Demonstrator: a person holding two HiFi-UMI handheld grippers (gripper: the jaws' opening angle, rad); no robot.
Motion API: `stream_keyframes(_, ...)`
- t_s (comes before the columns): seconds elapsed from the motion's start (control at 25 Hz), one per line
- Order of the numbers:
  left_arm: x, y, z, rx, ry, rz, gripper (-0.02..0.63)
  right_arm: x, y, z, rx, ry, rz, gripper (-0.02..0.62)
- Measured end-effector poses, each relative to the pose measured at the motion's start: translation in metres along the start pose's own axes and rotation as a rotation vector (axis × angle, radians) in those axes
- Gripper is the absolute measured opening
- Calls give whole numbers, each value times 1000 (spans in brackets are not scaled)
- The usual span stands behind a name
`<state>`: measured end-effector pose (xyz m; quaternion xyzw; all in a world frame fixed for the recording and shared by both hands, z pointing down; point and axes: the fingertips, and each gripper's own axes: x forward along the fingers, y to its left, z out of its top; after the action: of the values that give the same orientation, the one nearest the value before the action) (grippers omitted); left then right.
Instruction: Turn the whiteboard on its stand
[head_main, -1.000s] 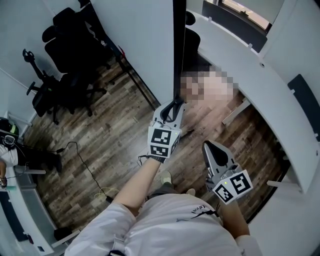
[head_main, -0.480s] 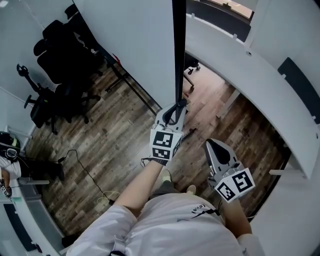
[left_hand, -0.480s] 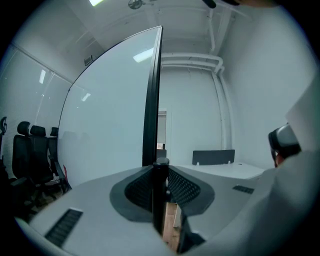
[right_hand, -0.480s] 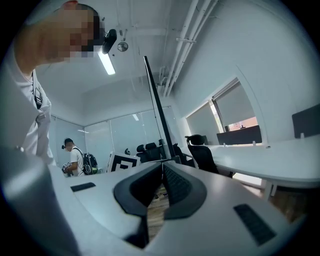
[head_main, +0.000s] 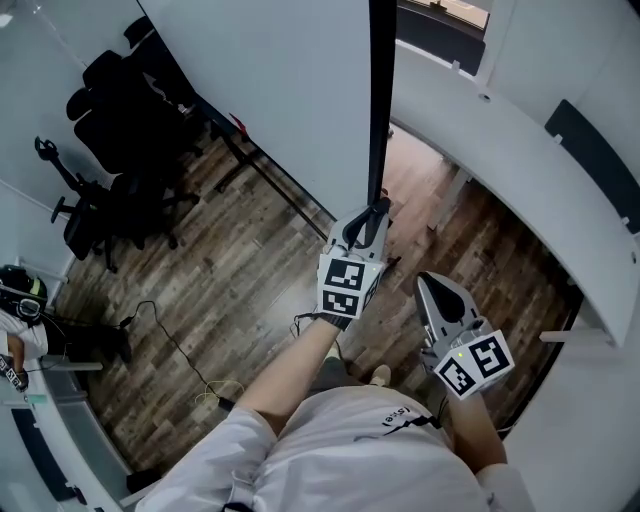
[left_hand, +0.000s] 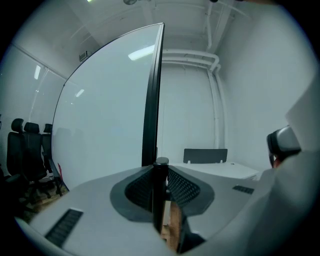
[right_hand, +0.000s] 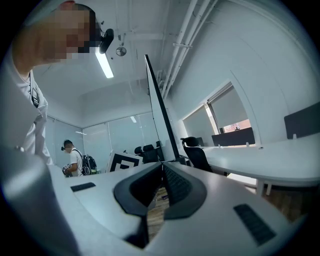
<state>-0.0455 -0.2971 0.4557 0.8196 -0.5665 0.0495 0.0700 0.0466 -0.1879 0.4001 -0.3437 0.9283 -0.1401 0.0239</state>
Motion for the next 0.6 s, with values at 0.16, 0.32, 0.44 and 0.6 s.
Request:
stream_keyframes(0.16,5,-38,0,22,6,-48,81,-16,-4,-3,8,-7,-12,15)
stream_keyframes(0.32,8,-70,-1,41,20,-95,80,-28,-6,-1,10,-24,-30,14)
stream_keyframes(0.44,9,-90,-1,38,25,-119,80,-45,-9,3,4,-35,-62,14)
stream_keyframes(0.6,8,-108,-1,30,26,-137,80,-68,-18,5,3,-34,-130,14)
